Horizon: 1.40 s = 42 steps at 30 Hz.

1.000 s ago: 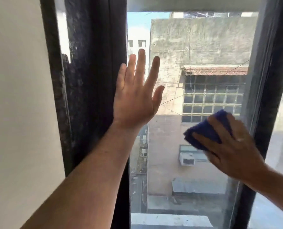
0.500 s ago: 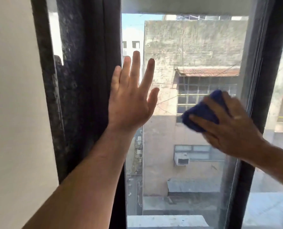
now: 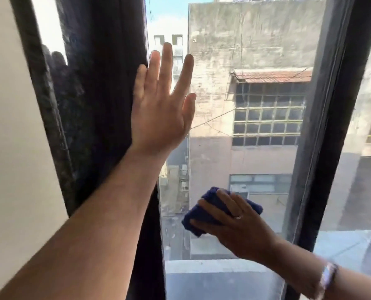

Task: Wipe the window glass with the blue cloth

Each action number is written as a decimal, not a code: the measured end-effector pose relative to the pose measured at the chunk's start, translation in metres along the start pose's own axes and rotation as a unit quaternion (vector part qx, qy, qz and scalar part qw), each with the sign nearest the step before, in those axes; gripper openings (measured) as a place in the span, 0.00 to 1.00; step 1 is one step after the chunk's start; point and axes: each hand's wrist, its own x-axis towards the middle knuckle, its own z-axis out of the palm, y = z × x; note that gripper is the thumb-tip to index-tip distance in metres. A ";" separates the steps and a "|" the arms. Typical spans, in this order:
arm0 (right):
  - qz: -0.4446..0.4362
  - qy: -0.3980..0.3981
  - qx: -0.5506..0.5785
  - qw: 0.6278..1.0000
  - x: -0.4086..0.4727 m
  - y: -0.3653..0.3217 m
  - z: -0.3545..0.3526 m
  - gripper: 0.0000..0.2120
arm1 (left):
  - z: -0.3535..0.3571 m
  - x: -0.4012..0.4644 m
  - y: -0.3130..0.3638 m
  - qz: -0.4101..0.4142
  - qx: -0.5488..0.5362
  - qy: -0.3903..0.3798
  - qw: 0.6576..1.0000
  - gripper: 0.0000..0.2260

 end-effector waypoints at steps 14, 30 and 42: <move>0.029 0.042 -0.011 0.999 0.031 0.001 -0.013 0.29 | 0.004 -0.001 0.001 0.004 0.004 0.015 1.000 0.25; 0.071 0.082 0.048 0.993 0.074 -0.014 -0.015 0.38 | 0.009 0.002 -0.002 0.008 0.002 0.042 0.999 0.25; 0.319 0.180 0.059 0.929 0.074 0.088 -0.044 0.30 | 0.002 -0.003 0.001 0.008 0.002 0.000 1.000 0.25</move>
